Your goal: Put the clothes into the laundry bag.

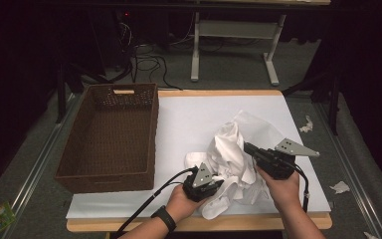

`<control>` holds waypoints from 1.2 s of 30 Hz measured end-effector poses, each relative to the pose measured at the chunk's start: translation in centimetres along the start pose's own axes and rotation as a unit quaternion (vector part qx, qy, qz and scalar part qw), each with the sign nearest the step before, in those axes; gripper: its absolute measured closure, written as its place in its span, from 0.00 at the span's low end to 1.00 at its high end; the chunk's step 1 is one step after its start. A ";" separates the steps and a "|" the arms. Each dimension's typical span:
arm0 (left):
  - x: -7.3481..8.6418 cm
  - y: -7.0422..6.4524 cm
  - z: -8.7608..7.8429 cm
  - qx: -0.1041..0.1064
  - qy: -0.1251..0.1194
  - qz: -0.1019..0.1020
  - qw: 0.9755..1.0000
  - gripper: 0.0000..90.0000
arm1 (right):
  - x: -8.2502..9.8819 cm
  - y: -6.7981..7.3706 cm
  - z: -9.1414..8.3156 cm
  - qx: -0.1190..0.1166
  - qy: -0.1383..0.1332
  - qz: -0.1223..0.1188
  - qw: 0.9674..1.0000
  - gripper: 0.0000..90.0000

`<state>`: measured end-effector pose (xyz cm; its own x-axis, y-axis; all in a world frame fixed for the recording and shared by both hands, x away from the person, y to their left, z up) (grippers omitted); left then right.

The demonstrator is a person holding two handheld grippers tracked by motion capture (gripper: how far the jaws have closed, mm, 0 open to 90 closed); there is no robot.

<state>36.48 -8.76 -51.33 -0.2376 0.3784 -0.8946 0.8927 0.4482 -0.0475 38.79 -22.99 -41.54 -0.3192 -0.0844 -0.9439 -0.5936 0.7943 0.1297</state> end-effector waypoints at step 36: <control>-5.7 4.3 -3.2 -0.060 -0.128 -0.090 0.986 0.20 | 0.3 -0.3 0.0 0.001 0.005 -0.006 1.000 0.99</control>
<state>40.46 -6.40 -44.98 -0.2701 0.0750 -0.9599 0.7899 0.5874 -0.1763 38.82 -23.25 -41.88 -0.3189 -0.0997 -0.9425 -0.5955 0.7947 0.1174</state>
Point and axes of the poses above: each handheld gripper's, and its own axes: z roughly forward along the jaws, x roughly out of its underside, y roughly to its left, the point moved 8 cm from there along z, roughly forward along the jaws, and after that the axes turned 1 degree about -z, right-handed, at the moved point
